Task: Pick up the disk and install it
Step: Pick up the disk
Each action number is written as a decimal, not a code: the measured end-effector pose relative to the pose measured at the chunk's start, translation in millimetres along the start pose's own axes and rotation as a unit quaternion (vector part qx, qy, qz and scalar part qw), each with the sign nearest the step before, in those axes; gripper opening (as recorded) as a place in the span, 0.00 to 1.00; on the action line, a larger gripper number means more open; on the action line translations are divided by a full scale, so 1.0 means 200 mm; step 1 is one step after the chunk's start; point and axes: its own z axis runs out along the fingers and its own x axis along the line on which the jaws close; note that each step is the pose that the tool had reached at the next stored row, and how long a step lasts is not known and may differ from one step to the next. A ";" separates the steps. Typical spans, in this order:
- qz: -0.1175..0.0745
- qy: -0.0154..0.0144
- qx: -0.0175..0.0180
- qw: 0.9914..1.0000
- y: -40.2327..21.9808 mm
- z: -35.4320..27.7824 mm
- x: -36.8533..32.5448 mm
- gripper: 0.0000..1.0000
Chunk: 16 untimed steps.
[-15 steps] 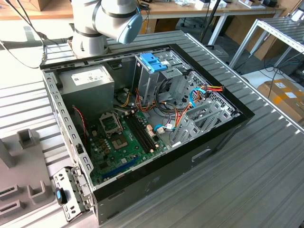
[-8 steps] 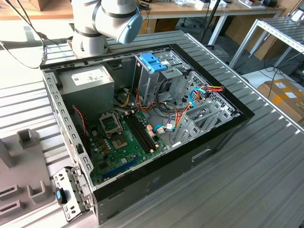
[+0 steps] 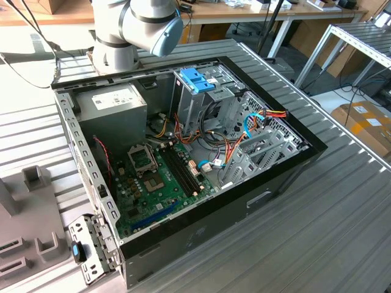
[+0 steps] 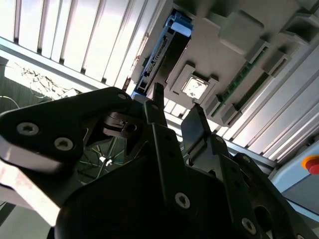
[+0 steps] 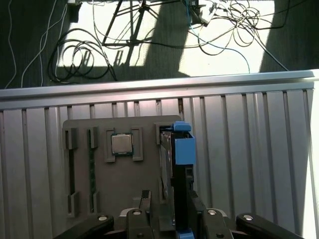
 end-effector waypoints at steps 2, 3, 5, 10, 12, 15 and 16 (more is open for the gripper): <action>0.000 0.000 0.000 1.000 0.000 0.002 0.000 0.42; 0.000 0.000 0.000 1.000 0.000 0.003 0.000 0.42; 0.000 0.000 0.000 1.000 0.000 0.005 0.000 0.42; 0.000 0.000 0.000 1.000 0.002 0.010 0.000 0.42; 0.000 0.000 0.000 1.000 0.003 0.011 0.000 0.42; 0.000 0.000 0.000 1.000 0.004 0.014 0.001 0.42; 0.000 0.000 0.000 1.000 0.004 0.014 0.001 0.42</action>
